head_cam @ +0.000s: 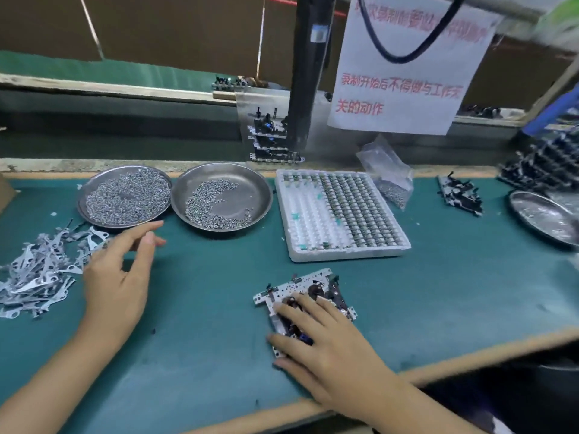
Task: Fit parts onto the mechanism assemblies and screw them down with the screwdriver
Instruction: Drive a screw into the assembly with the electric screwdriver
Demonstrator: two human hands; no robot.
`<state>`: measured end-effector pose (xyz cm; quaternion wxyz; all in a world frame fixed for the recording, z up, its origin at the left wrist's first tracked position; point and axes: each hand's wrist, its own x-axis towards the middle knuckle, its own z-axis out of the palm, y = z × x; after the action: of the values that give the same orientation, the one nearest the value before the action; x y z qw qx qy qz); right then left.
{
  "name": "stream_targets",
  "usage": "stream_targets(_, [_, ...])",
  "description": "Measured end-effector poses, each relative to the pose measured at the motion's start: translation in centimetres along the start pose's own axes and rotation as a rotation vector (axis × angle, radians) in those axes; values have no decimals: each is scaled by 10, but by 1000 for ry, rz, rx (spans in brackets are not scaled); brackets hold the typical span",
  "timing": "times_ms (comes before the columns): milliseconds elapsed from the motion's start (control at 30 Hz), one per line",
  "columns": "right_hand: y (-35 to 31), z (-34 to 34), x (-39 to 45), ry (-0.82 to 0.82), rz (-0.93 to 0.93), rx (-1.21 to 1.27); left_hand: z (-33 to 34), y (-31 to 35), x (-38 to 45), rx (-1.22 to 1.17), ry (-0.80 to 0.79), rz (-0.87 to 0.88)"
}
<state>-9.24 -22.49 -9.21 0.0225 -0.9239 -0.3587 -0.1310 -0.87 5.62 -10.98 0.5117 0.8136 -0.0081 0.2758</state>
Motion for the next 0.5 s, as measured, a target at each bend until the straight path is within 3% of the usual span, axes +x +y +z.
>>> stream_targets(133, [48,-13,-55,64,219,-28,0,-1,0,5,7,16])
stream_targets(300, [115,-26,-85,142,610,-285,1,-2,1,46,10,1])
stream_targets(367, [122,-26,-78,186,608,-231,1,0,0,88,1,2])
stream_targets(500, [97,-8,-35,355,388,-5,3,16,-3,157,-66,117])
